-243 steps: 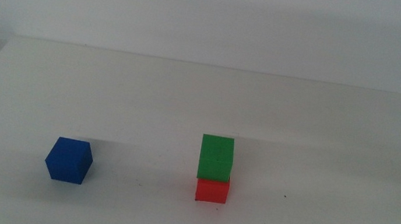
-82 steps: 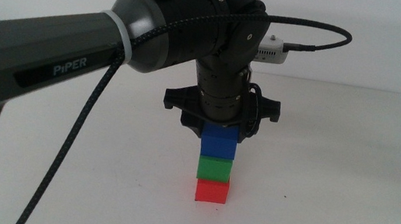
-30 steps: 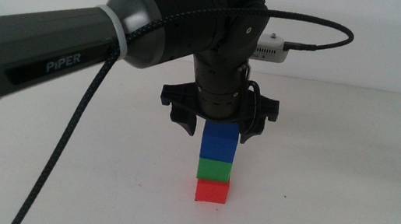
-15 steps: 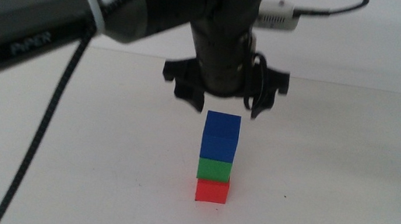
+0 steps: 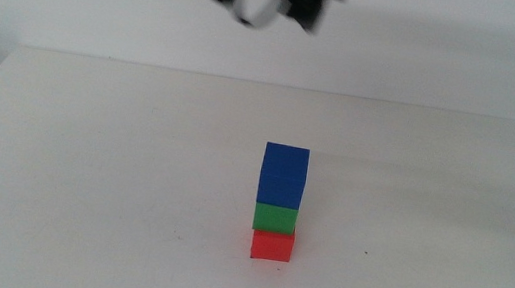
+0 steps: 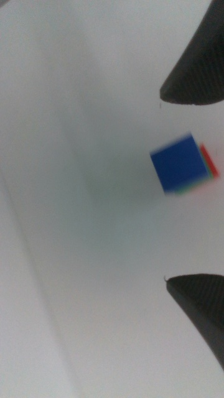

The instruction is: Stack red cubes first, then green, then blue cubes in a specific spot.

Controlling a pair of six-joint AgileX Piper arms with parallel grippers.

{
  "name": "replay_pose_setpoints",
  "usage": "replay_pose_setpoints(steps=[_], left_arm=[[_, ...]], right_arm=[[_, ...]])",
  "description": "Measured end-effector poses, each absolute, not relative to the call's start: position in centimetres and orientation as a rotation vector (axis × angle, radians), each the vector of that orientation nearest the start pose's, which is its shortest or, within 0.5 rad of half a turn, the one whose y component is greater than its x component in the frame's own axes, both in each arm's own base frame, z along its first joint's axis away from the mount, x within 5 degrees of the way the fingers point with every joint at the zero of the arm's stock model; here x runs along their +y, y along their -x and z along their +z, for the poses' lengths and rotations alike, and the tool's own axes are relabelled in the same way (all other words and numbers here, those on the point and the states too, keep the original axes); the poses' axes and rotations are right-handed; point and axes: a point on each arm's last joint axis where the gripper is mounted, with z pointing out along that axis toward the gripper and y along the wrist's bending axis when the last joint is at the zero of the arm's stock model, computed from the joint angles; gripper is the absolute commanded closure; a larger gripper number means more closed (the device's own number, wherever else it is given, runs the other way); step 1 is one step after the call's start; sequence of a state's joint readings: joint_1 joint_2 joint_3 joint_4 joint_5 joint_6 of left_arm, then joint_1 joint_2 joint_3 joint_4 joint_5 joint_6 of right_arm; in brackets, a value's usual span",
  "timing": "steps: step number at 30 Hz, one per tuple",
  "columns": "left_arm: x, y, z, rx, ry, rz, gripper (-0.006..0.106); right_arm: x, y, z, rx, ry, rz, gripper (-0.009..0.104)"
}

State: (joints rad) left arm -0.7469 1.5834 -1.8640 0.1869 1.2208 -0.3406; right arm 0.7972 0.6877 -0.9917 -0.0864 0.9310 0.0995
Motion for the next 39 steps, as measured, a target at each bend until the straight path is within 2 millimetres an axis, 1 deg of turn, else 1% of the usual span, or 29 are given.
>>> replay_pose_setpoints(steps=[2,3,5,7,10,11,13,15,18,22,28,30,33,35,36,38,39], left_arm=[[-19.0,-24.0,46.1,2.319,-0.518,-0.238,0.009],[-17.5,-23.3,46.7,2.296,-0.515,-0.224,0.009],[-14.3,-22.0,47.8,2.262,-0.474,-0.187,0.009],[-11.0,-20.6,48.2,2.245,-0.439,-0.149,0.009],[-6.8,-18.5,47.8,2.225,-0.403,-0.123,0.009],[-5.8,-18.0,47.3,2.213,-0.408,-0.11,0.009],[-3.7,-16.4,46.8,2.15,-0.362,-0.096,0.009],[-2.3,-14.8,46.2,2.1,-0.298,-0.082,0.009],[-1.6,-12.3,45.4,2.025,-0.244,-0.08,0.009],[-1.5,-10.7,44.7,1.989,-0.225,-0.095,0.009],[-1.9,-9.5,45.2,1.928,-0.215,-0.148,0.009],[-1.9,-9.5,45.2,1.926,-0.214,-0.152,0.009],[-1.9,-9.7,44.7,1.928,-0.208,-0.153,0.009],[-1.8,-9.8,44.0,1.913,-0.196,-0.15,0.009],[-1.8,-9.7,43.6,1.899,-0.188,-0.147,0.009],[-1.6,-9.4,42.2,1.845,-0.162,-0.136,0.009],[-1.5,-9.3,41.2,1.831,-0.15,-0.132,0.009]], right_arm=[[7.3,-8.0,40.1,2.004,0.743,0.43,0.017],[7.3,-8.0,40.1,2.004,0.743,0.43,0.017],[7.3,-8.0,40.1,2.004,0.743,0.43,0.017],[7.3,-8.0,40.1,2.004,0.743,0.43,0.017],[7.3,-8.0,40.1,2.004,0.743,0.43,0.017],[7.3,-8.0,40.1,2.004,0.743,0.43,0.017],[7.3,-8.0,40.1,2.004,0.743,0.43,0.017],[7.3,-8.0,40.1,2.004,0.743,0.43,0.017],[7.3,-8.0,40.1,2.004,0.743,0.43,0.017],[7.3,-8.0,40.1,2.004,0.743,0.43,0.017],[7.3,-8.0,40.1,2.004,0.743,0.43,0.017],[7.3,-8.0,40.1,2.004,0.743,0.43,0.017],[7.3,-8.0,40.1,2.004,0.743,0.43,0.017],[7.3,-8.0,39.5,1.991,0.739,0.438,0.017],[7.3,-7.9,38.8,1.98,0.737,0.448,0.017],[7.3,-7.9,37.0,1.947,0.733,0.456,0.017],[7.3,-7.9,35.7,1.923,0.727,0.462,0.017]])
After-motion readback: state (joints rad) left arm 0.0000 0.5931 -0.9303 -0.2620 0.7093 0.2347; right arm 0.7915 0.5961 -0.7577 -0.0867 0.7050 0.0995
